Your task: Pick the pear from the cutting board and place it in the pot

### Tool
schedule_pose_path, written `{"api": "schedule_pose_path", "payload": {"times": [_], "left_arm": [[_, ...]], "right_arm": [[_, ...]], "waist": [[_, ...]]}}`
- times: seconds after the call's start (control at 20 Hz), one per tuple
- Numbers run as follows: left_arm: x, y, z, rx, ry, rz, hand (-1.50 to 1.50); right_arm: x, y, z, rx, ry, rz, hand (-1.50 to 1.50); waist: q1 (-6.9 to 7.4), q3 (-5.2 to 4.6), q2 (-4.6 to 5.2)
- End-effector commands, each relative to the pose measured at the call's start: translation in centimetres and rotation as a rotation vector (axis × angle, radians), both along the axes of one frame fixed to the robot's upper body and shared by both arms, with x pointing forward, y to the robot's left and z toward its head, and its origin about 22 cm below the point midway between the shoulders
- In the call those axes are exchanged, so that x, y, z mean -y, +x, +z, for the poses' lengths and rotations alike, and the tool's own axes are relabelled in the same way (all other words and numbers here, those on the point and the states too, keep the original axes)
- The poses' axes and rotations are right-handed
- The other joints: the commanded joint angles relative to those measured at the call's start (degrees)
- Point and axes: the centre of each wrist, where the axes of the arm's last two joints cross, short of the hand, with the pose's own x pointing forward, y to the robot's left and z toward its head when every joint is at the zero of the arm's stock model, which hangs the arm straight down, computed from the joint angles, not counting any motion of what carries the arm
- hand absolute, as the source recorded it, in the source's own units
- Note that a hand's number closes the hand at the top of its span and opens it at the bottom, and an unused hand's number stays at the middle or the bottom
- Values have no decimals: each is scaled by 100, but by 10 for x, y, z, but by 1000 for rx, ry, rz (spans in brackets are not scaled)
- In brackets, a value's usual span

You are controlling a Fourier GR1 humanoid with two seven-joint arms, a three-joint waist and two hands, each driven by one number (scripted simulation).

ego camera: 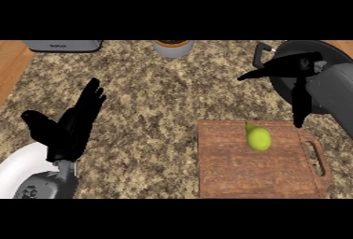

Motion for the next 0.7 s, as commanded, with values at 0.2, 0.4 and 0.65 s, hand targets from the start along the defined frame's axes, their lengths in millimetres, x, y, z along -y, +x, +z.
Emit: {"api": "schedule_pose_path", "payload": {"times": [0.2,0.4,0.65], "left_arm": [[-10,-8,-9,-4,16,1,0],[-7,-6,-7,-3,2,-8,0],[-18,6,14,5,5,11,0]], "right_arm": [[5,-1,-7,-69,26,16,-150],[-8,-12,-24,-58,47,15,-150],[-22,-16,-25,-66,25,18,-150]], "waist": [[-37,-2,-16],[-81,-3,-27],[-95,-4,-34]]}}
